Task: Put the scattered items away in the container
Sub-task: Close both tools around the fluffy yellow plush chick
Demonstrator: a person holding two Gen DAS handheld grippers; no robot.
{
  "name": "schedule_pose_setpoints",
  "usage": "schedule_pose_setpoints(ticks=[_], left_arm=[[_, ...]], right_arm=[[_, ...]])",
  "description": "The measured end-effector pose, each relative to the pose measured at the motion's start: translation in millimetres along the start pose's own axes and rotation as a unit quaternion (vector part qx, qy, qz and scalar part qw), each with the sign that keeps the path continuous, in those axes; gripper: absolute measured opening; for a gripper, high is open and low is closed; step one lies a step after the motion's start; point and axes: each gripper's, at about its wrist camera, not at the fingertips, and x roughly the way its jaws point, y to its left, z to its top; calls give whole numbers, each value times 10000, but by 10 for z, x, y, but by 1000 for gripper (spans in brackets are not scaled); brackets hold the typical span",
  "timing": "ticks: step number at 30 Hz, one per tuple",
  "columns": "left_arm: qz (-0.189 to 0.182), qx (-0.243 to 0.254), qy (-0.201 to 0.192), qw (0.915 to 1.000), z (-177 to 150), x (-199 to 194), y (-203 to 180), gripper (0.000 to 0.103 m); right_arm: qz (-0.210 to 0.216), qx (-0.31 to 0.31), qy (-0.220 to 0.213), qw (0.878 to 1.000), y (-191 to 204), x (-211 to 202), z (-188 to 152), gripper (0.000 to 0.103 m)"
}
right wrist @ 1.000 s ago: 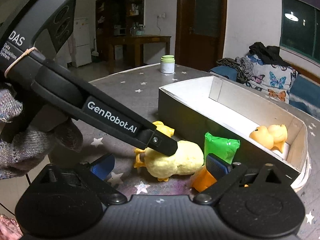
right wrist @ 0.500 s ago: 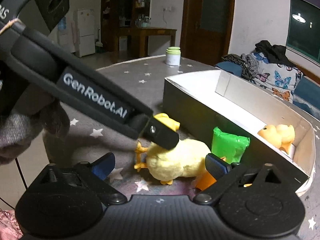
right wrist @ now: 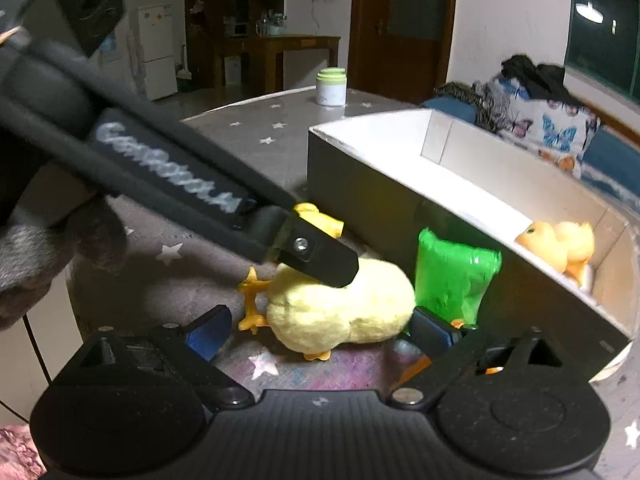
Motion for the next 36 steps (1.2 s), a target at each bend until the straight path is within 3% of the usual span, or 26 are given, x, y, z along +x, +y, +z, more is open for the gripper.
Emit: schedule_pose_setpoints(ticks=[6, 18, 24, 30, 36], left_arm=[[4, -146, -51, 9999, 31, 17, 61, 38], [74, -157, -54, 9998, 60, 72, 81, 38], [-112, -323, 47, 9994, 28, 70, 135, 38], [-141, -368, 121, 9991, 15, -4, 125, 38], [-167, -264, -61, 9995, 65, -200, -8, 38]], right_arm=[[150, 271, -30, 9995, -90, 1, -7, 84], [104, 292, -103, 9995, -75, -38, -33, 89], [86, 307, -135, 9994, -63, -39, -35, 89], [85, 221, -144, 9996, -4, -71, -35, 87], [71, 64, -218, 9997, 63, -229, 27, 87]])
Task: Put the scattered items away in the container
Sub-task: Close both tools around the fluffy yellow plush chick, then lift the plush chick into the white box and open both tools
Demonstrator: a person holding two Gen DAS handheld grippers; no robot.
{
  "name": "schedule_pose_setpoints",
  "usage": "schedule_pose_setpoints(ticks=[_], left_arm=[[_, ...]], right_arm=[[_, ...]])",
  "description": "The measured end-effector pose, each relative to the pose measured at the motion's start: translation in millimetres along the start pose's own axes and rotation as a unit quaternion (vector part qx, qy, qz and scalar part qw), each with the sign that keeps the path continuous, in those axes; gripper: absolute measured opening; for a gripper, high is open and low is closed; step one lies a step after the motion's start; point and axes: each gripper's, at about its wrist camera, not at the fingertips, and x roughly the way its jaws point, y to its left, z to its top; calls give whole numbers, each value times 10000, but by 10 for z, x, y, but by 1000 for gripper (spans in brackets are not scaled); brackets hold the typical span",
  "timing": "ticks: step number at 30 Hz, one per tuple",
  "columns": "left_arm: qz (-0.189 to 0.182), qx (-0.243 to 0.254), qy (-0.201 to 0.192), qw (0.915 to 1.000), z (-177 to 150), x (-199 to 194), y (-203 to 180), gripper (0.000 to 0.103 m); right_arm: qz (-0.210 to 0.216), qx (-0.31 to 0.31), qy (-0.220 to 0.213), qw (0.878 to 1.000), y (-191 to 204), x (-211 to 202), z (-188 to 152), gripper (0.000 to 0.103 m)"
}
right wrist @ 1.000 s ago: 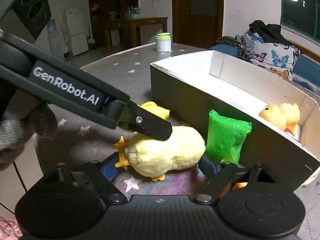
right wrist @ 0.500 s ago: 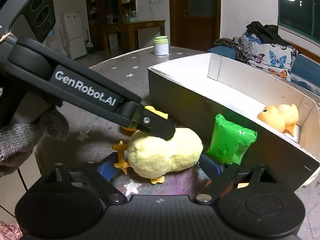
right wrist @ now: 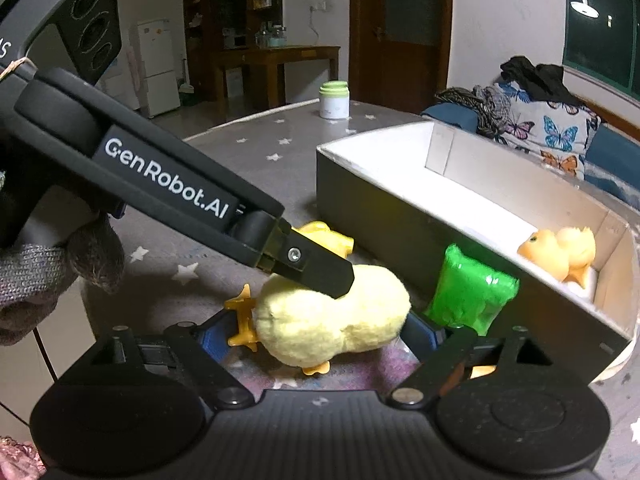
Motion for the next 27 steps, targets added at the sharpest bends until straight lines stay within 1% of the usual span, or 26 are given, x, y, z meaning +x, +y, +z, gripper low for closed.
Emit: schedule_pose_setpoints(ticks=[6, 11, 16, 21, 27], left_arm=[[-119, 157, -300, 9994, 221, -113, -198, 38], [-200, 239, -393, 9987, 424, -88, -327, 38], [-177, 370, -487, 9980, 645, -24, -436, 38], [-153, 320, -454, 9983, 906, 158, -440, 38], [-78, 172, -278, 9994, 1169, 484, -337, 38]], right_arm=[[-45, -116, -184, 9998, -95, -216, 228, 87], [-196, -301, -274, 9990, -226, -306, 406, 87], [-339, -430, -348, 9979, -355, -334, 580, 87], [-353, -487, -325, 9977, -538, -261, 795, 87], [-259, -530, -96, 9982, -831, 1, 1005, 87]])
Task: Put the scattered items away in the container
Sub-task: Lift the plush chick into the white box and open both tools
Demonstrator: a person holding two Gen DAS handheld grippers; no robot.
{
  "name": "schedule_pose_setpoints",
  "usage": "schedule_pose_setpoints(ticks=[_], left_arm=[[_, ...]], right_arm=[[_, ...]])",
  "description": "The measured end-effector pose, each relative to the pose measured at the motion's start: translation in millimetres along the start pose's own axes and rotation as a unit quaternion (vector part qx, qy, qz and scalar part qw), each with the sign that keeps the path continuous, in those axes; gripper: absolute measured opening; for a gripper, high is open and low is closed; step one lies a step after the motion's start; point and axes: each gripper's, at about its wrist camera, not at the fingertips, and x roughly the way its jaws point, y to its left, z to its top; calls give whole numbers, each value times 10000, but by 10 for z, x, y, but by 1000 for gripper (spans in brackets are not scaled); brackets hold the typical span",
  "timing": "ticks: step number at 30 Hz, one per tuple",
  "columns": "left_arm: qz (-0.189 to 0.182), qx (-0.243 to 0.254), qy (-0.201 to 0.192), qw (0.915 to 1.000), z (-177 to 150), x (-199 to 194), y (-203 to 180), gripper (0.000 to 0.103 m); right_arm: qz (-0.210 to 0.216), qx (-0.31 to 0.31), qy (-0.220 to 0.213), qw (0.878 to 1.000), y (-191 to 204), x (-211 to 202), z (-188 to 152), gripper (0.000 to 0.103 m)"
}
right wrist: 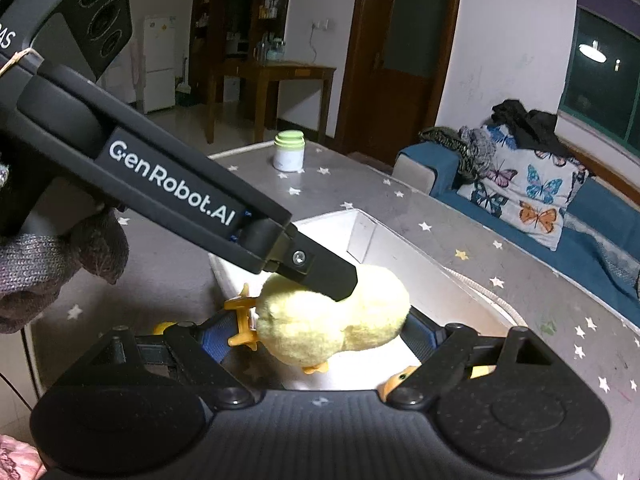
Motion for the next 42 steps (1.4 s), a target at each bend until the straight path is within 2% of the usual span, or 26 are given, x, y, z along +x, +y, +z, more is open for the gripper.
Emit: schedule_pose_setpoints(ticks=[12, 23, 42], left_arm=[[91, -375, 530, 9978, 154, 660, 329, 38], [195, -494, 875, 9947, 113, 958, 452, 37], [328, -338, 780, 9958, 102, 941, 398, 37]], right_arm=[[346, 138, 826, 9959, -474, 646, 55, 87], [635, 274, 1443, 9871, -647, 1007, -73, 87], [583, 216, 1532, 9862, -613, 997, -111, 88]])
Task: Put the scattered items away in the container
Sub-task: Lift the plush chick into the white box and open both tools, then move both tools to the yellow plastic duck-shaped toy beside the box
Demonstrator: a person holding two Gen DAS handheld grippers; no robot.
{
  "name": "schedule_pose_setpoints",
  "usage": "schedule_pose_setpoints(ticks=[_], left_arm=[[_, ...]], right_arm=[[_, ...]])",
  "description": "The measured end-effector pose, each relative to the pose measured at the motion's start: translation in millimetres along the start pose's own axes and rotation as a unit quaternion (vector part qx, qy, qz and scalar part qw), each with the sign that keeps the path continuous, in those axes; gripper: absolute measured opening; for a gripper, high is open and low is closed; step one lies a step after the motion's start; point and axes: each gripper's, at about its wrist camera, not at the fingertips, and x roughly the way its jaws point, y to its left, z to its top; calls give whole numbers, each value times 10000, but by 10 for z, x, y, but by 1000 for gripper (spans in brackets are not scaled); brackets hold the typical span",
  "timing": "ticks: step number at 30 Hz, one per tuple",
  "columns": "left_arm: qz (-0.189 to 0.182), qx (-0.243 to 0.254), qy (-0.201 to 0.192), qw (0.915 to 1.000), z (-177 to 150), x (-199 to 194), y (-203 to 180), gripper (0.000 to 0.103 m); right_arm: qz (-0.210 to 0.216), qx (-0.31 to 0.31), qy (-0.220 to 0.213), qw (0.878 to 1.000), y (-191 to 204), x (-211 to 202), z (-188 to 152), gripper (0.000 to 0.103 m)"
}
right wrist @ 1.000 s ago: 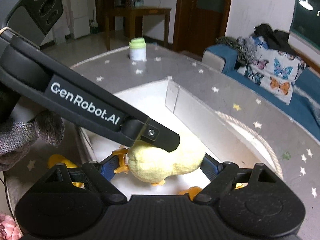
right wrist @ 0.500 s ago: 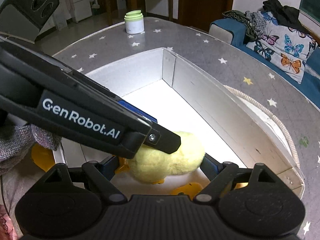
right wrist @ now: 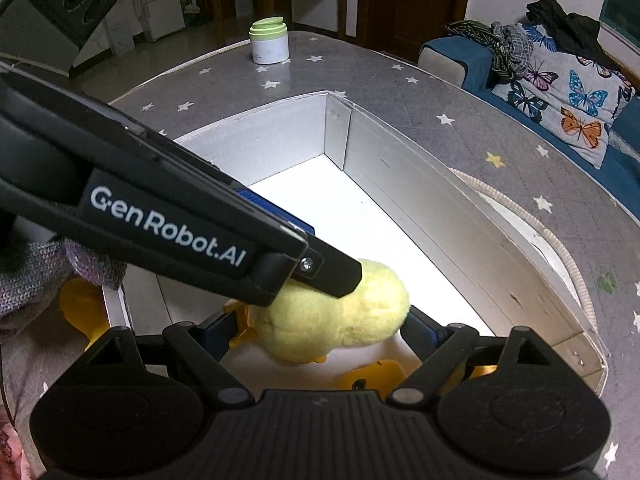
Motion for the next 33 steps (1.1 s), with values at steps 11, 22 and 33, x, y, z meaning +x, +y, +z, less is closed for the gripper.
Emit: schedule_pose_setpoints(ticks=[11, 22, 33], left_arm=[[91, 157, -221, 9996, -29, -181, -71, 37], [106, 230, -660, 9975, -190, -645, -119, 38], [308, 239, -1201, 9920, -690, -1240, 26, 38]], right_arm=[[-164, 14, -109, 9998, 47, -138, -35, 93], [-527, 20, -638, 9966, 221, -562, -68, 94], [-862, -123, -1612, 9831, 765, -1067, -338, 97]])
